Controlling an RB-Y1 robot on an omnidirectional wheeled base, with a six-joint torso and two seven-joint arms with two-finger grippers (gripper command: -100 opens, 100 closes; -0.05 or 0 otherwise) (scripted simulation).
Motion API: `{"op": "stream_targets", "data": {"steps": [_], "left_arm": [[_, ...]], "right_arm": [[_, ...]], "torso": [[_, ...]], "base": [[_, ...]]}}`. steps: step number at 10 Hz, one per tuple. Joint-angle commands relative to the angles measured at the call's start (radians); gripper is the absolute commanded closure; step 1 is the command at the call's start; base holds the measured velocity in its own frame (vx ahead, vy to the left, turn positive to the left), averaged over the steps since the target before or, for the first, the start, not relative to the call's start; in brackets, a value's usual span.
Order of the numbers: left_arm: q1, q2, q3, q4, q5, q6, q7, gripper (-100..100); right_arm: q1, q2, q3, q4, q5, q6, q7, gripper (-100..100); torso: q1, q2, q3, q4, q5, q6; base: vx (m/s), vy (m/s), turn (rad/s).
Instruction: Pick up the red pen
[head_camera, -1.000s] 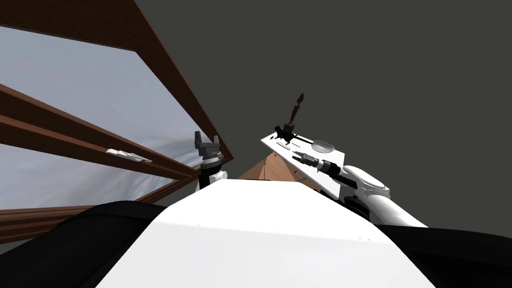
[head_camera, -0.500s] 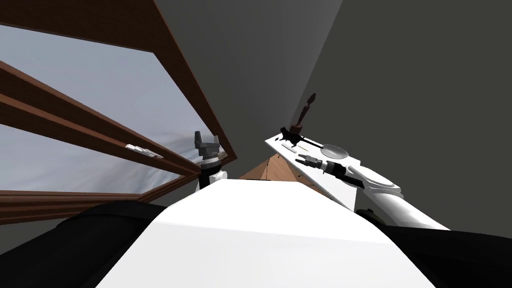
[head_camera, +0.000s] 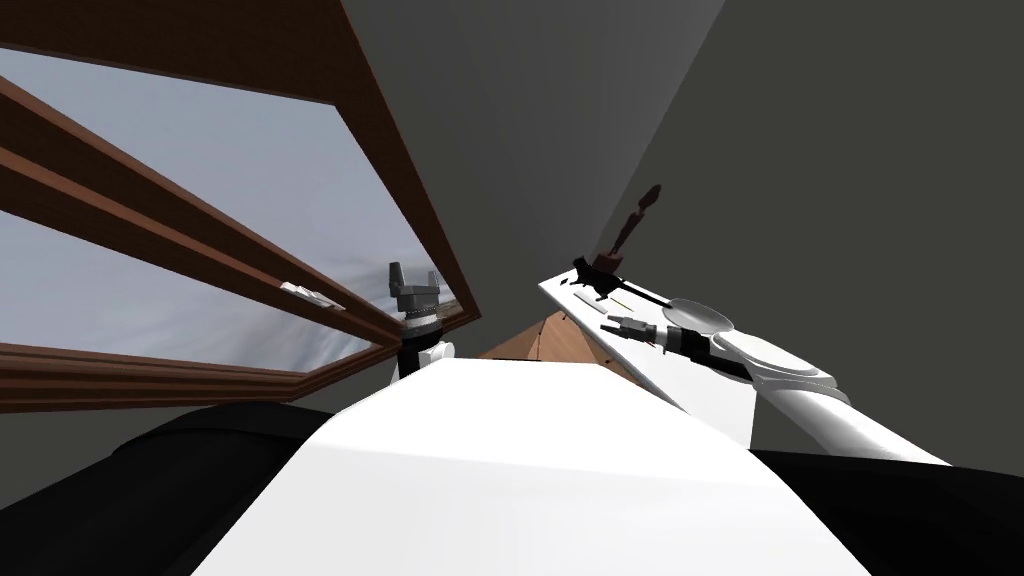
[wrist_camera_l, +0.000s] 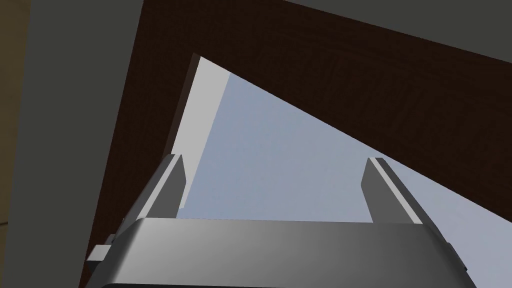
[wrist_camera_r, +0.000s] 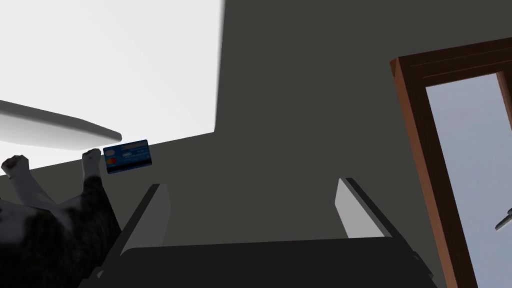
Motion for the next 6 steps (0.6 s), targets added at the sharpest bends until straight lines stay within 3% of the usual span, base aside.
{"op": "stream_targets", "data": {"steps": [1, 2, 4, 5, 6], "left_arm": [[0.0, 0.0, 0.0, 0.0, 0.0, 0.0, 0.0, 0], [0.0, 0.0, 0.0, 0.0, 0.0, 0.0, 0.0, 0], [0.0, 0.0, 0.0, 0.0, 0.0, 0.0, 0.0, 0], [0.0, 0.0, 0.0, 0.0, 0.0, 0.0, 0.0, 0], [0.0, 0.0, 0.0, 0.0, 0.0, 0.0, 0.0, 0]], "right_arm": [[-0.009, -0.039, 0.016, 0.05, 0.05, -0.013, -0.003, -100], [-0.009, -0.039, 0.016, 0.078, 0.053, -0.013, -0.003, -100], [-0.008, -0.103, 0.041, 0.171, 0.123, -0.025, -0.017, -100], [-0.008, -0.104, 0.041, 0.187, 0.138, -0.025, -0.017, -100], [-0.006, -0.134, 0.055, 0.24, 0.178, -0.029, -0.024, -100]], "torso": [[0.0, 0.0, 0.0, 0.0, 0.0, 0.0], [0.001, -0.001, 0.0, 0.0, 0.0, -0.001], [0.0, 0.0, 0.0, 0.0, 0.0, -0.001], [0.001, -0.001, -0.001, 0.0, 0.0, -0.001], [0.001, -0.001, -0.001, 0.0, 0.0, 0.0]], "base": [[0.063, 0.051, 0.201], [0.049, 0.039, 0.129], [0.069, 0.049, 0.272], [0.07, 0.034, 0.128], [0.073, 0.04, 0.206]]}}
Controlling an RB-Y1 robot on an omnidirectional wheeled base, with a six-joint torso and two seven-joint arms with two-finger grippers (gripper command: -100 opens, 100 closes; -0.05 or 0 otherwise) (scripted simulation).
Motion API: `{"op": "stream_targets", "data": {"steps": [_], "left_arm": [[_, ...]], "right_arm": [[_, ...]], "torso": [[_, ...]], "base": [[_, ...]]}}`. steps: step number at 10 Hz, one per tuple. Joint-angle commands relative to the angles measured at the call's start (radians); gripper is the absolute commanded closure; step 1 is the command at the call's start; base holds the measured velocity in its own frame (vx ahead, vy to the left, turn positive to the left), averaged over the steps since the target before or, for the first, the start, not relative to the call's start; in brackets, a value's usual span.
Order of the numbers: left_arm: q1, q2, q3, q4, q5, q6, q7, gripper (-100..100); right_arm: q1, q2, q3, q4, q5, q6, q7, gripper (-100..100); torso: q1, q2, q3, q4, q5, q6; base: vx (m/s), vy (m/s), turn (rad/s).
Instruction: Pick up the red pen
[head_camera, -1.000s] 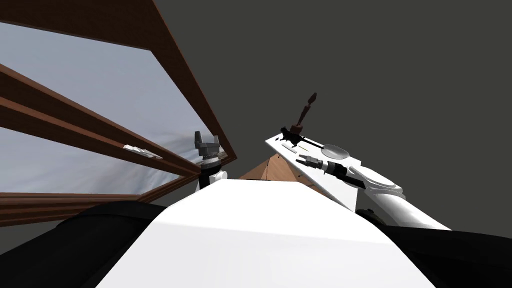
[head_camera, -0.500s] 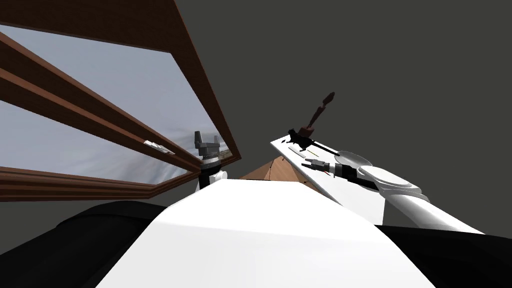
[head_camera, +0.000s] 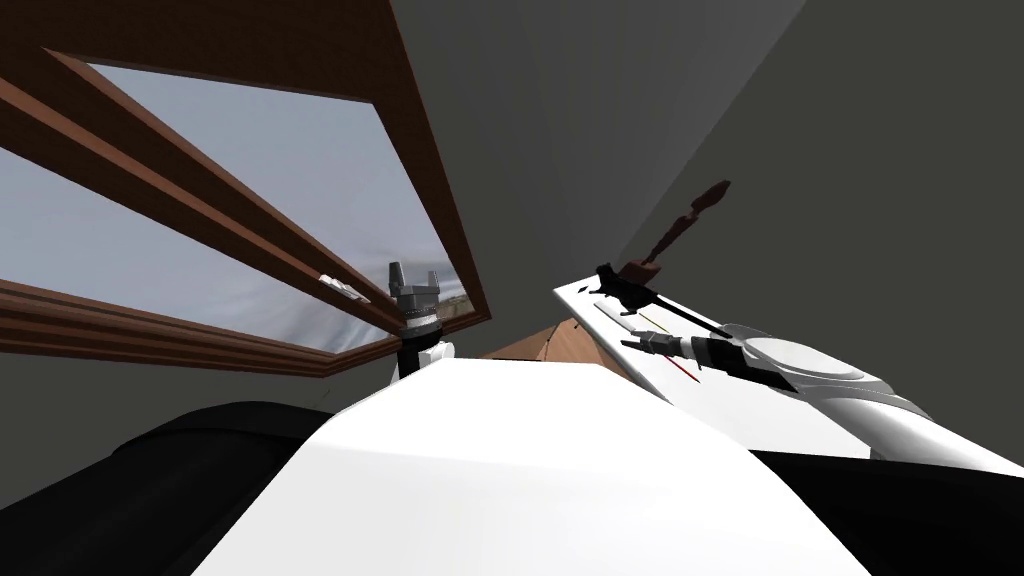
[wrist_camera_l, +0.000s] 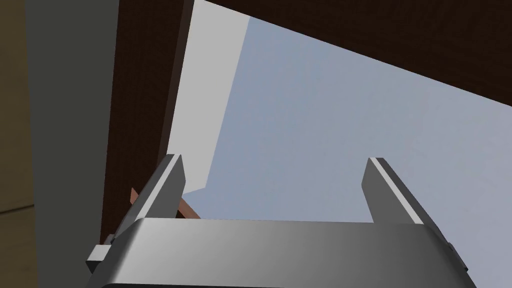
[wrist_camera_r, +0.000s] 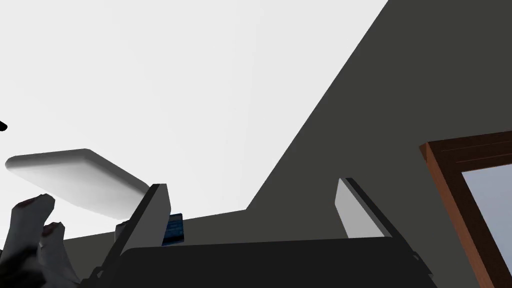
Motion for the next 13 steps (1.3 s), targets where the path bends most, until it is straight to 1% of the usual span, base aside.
{"op": "stream_targets", "data": {"steps": [1, 2, 3, 4, 5, 6, 7, 8, 9, 10, 13], "left_arm": [[0.0, 0.0, 0.0, 0.0, 0.0, 0.0, 0.0, 0], [0.0, 0.0, 0.0, 0.0, 0.0, 0.0, 0.0, 0], [0.0, 0.0, 0.0, 0.0, 0.0, 0.0, 0.0, 0], [0.0, 0.0, 0.0, 0.0, 0.0, 0.0, 0.0, 0], [0.0, 0.0, 0.0, 0.0, 0.0, 0.0, 0.0, 0], [0.0, 0.0, 0.0, 0.0, 0.0, 0.0, 0.0, 0], [0.0, 0.0, 0.0, 0.0, 0.0, 0.0, 0.0, 0], [0.0, 0.0, 0.0, 0.0, 0.0, 0.0, 0.0, 0], [0.0, 0.0, 0.0, 0.0, 0.0, 0.0, 0.0, 0], [0.0, 0.0, 0.0, 0.0, 0.0, 0.0, 0.0, 0], [0.001, 0.001, -0.002, 0.001, 0.0, 0.0, 0.0, 0]], "right_arm": [[0.003, -0.021, 0.002, 0.031, 0.018, -0.007, -0.006, -100], [0.006, -0.047, 0.018, 0.063, 0.057, -0.009, -0.014, -100], [0.009, -0.071, 0.034, 0.107, 0.094, -0.011, -0.021, -100], [0.009, -0.071, 0.034, 0.131, 0.094, -0.011, -0.021, -100], [0.009, -0.071, 0.034, 0.131, 0.094, -0.011, -0.021, -100], [0.014, -0.093, 0.05, 0.178, 0.129, -0.011, -0.029, -100], [0.014, -0.093, 0.05, 0.178, 0.129, -0.011, -0.029, -100], [0.019, -0.111, 0.067, 0.209, 0.162, -0.011, -0.036, -100], [0.024, -0.126, 0.083, 0.255, 0.191, -0.01, -0.043, -100], [0.024, -0.126, 0.083, 0.263, 0.191, -0.01, -0.043, -100], [0.04, -0.156, 0.126, 0.361, 0.263, -0.006, -0.06, -100]], "torso": [[0.0, 0.0, 0.0, 0.0, 0.0, 0.0], [-0.001, 0.001, 0.0, 0.0, 0.0, 0.001], [-0.001, 0.001, 0.001, 0.0, 0.0, 0.0], [-0.001, 0.0, 0.0, 0.0, 0.0, 0.0], [-0.001, 0.001, 0.0, 0.0, 0.0, 0.001], [-0.001, 0.003, 0.002, 0.001, 0.0, 0.002], [-0.001, 0.003, 0.002, 0.001, 0.0, 0.001], [-0.001, 0.003, 0.002, 0.001, -0.001, 0.001], [-0.001, 0.003, 0.001, 0.001, 0.0, 0.001], [-0.001, 0.001, 0.001, 0.0, 0.0, 0.0], [0.003, 0.0, 0.0, 0.001, 0.0, 0.0]], "base": [[0.06, 0.023, 0.095], [0.055, 0.02, 0.156], [0.078, 0.034, 0.327], [0.066, 0.02, 0.112], [0.027, 0.007, -0.054], [0.034, 0.013, 0.148], [0.032, 0.01, 0.126], [0.039, 0.015, 0.159], [0.067, 0.019, 0.223], [0.056, 0.013, 0.097], [0.049, 0.014, 0.139]]}}
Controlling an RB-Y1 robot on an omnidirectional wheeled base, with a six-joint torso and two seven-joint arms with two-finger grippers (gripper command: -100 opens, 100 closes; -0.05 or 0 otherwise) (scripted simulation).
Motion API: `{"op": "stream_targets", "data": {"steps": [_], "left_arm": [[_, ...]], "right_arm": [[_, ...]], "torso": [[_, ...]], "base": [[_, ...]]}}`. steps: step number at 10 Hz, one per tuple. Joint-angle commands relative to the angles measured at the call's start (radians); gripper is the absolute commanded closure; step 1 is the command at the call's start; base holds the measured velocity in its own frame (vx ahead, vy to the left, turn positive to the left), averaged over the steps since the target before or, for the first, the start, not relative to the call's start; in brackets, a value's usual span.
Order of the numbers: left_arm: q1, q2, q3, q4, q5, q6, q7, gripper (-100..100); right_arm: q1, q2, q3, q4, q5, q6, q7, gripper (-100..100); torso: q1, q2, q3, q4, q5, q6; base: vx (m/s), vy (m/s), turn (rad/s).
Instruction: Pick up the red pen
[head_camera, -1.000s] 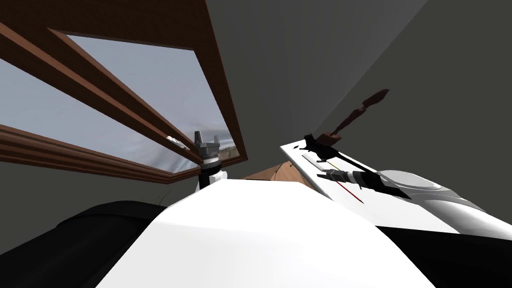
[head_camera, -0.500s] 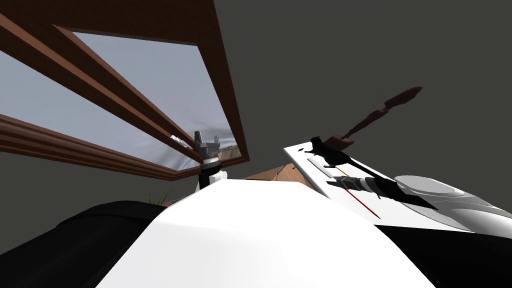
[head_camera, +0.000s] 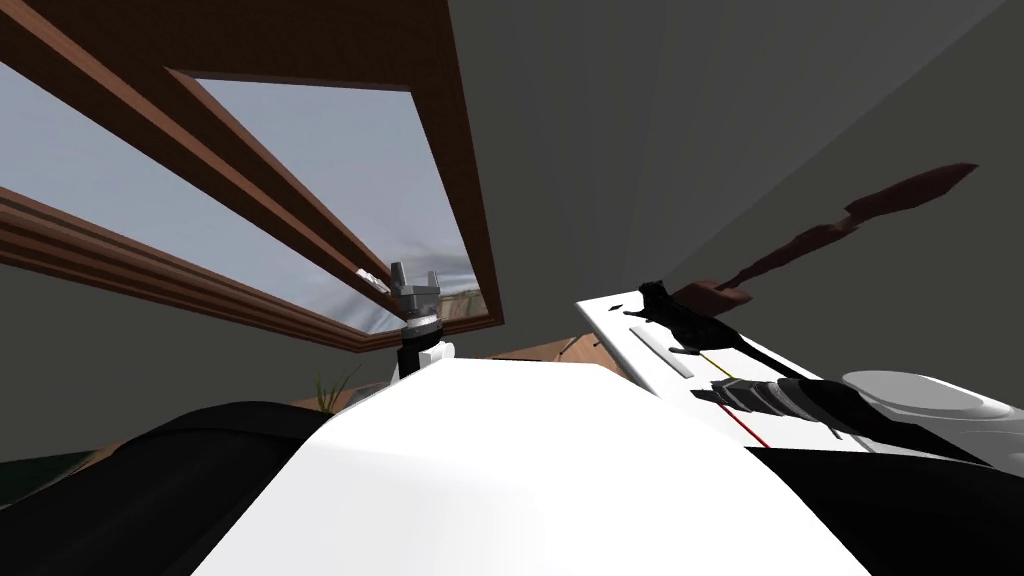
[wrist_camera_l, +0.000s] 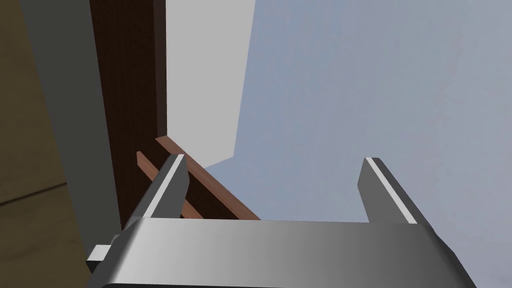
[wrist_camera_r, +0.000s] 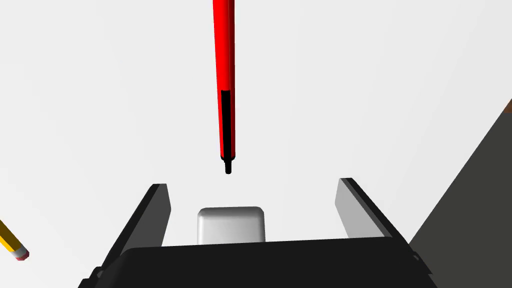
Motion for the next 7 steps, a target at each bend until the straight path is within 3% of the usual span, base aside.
{"op": "stream_targets", "data": {"steps": [1, 5, 6, 7], "left_arm": [[0.0, 0.0, 0.0, 0.0, 0.0, 0.0, 0.0, 0], [0.002, 0.0, -0.001, 0.001, 0.0, 0.0, 0.0, 0], [0.002, 0.0, -0.001, 0.001, 0.0, 0.0, 0.0, 0], [0.002, 0.0, -0.001, 0.001, 0.0, 0.0, 0.0, 0]], "right_arm": [[-0.033, 0.004, 0.023, 0.05, 0.024, -0.003, 0.008, -100], [-0.025, -0.004, 0.043, 0.098, 0.054, -0.001, 0.001, -100], [-0.03, -0.002, 0.04, 0.09, 0.048, -0.001, 0.0, -100], [-0.032, -0.002, 0.042, 0.094, 0.05, -0.002, 0.002, 0]], "torso": [[0.0, 0.0, 0.0, 0.0, 0.0, 0.0], [0.003, -0.002, -0.001, 0.001, 0.0, 0.0], [0.003, -0.002, -0.001, 0.0, 0.0, 0.0], [0.003, -0.001, -0.001, 0.001, 0.0, 0.0]], "base": [[0.031, 0.004, 0.057], [0.012, 0.006, 0.046], [0.007, 0.003, 0.013], [0.0, 0.0, 0.0]]}}
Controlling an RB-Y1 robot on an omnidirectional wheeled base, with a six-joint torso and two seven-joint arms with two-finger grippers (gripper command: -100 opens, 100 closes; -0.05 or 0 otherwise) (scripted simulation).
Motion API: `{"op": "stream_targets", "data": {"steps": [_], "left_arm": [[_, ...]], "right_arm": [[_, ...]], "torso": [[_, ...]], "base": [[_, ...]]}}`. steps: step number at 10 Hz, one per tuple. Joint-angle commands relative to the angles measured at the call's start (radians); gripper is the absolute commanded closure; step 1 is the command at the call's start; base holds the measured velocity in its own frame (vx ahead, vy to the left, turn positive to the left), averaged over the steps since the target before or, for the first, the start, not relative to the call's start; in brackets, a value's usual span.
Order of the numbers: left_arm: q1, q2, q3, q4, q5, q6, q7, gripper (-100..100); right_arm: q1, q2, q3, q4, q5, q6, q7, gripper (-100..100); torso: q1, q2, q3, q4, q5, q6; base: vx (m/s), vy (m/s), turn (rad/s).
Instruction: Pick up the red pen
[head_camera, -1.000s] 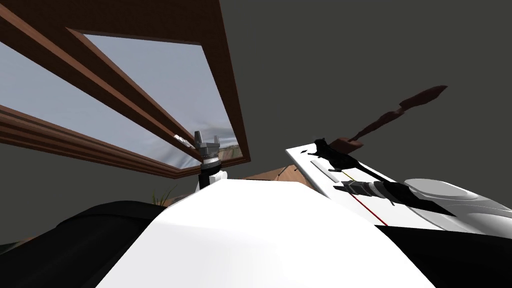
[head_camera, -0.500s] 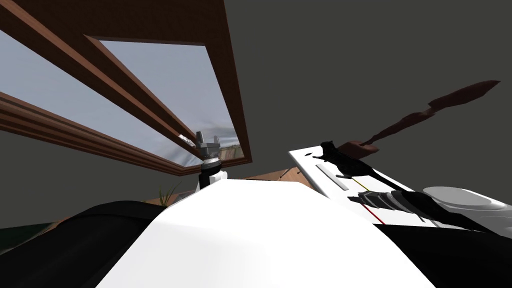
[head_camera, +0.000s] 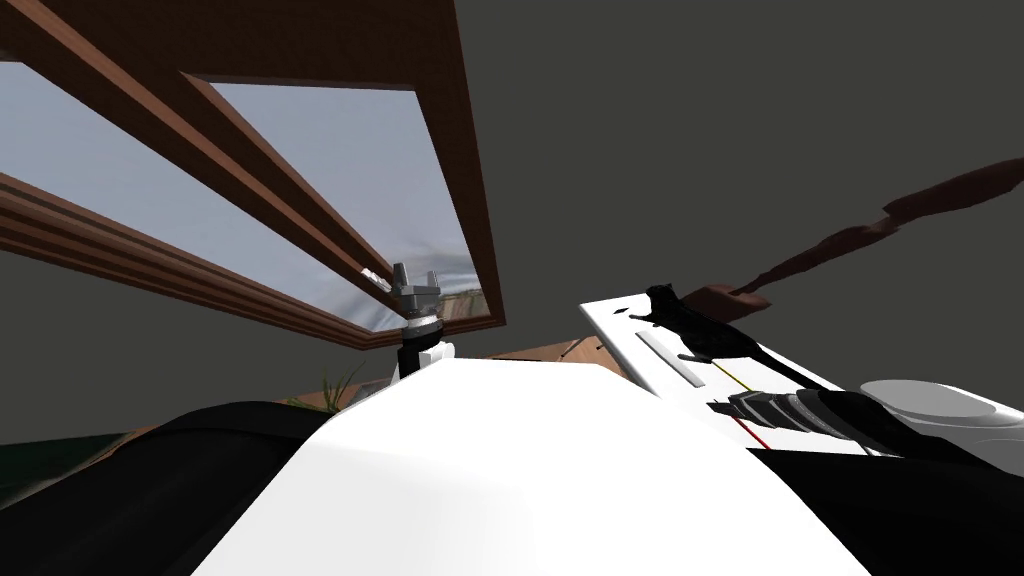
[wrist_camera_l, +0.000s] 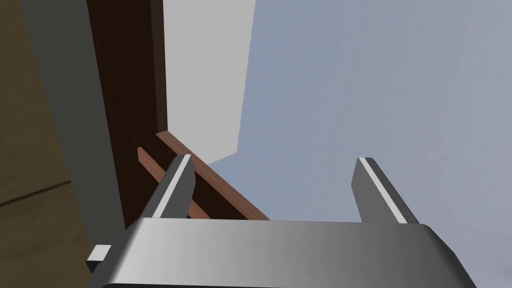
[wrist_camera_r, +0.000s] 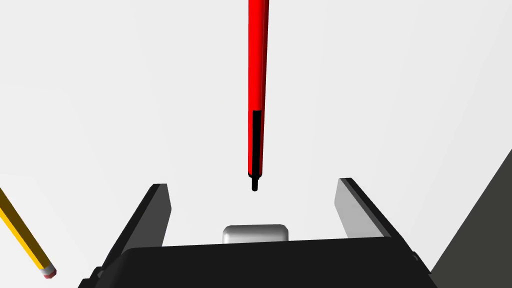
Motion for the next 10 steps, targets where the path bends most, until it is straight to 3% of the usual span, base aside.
{"op": "stream_targets", "data": {"steps": [1, 3, 4, 5, 9, 10], "left_arm": [[0.0, 0.0, 0.0, 0.0, 0.0, 0.0, 0.0, 0], [0.0, 0.0, 0.0, 0.0, 0.0, 0.0, 0.0, 0], [0.0, 0.0, 0.0, 0.0, 0.0, 0.0, 0.0, 0], [0.0, 0.0, 0.0, 0.0, 0.0, 0.0, 0.0, 0], [0.0, 0.0, 0.0, 0.0, 0.0, 0.0, 0.0, 0], [0.0, 0.0, 0.0, 0.0, 0.0, 0.0, 0.0, 0]], "right_arm": [[-0.002, 0.021, 0.01, 0.017, -0.006, 0.017, -0.009, -100], [-0.006, 0.055, 0.027, 0.045, -0.015, 0.045, -0.024, -100], [-0.011, 0.047, 0.023, 0.044, -0.011, 0.032, -0.013, -100], [-0.013, 0.048, 0.024, 0.047, -0.012, 0.034, -0.012, 100], [-0.013, 0.048, 0.024, 0.047, -0.012, 0.034, -0.013, 100], [-0.013, 0.048, 0.024, 0.047, -0.012, 0.034, -0.013, 0]], "torso": [[0.0, 0.0, 0.0, 0.0, 0.0, 0.0], [-0.002, 0.006, 0.003, 0.001, -0.001, -0.001], [-0.005, 0.009, 0.005, 0.002, -0.002, 0.0], [-0.008, 0.006, 0.004, 0.001, -0.004, 0.001], [-0.007, 0.0, 0.0, 0.0, -0.004, 0.001], [-0.007, 0.0, 0.0, 0.0, -0.004, 0.001]], "base": [[-0.051, -0.014, 0.234], [-0.149, -0.055, 0.281], [-0.08, -0.032, 0.068], [-0.012, -0.002, -0.013], [-0.002, 0.0, 0.0], [0.0, 0.0, 0.0]]}}
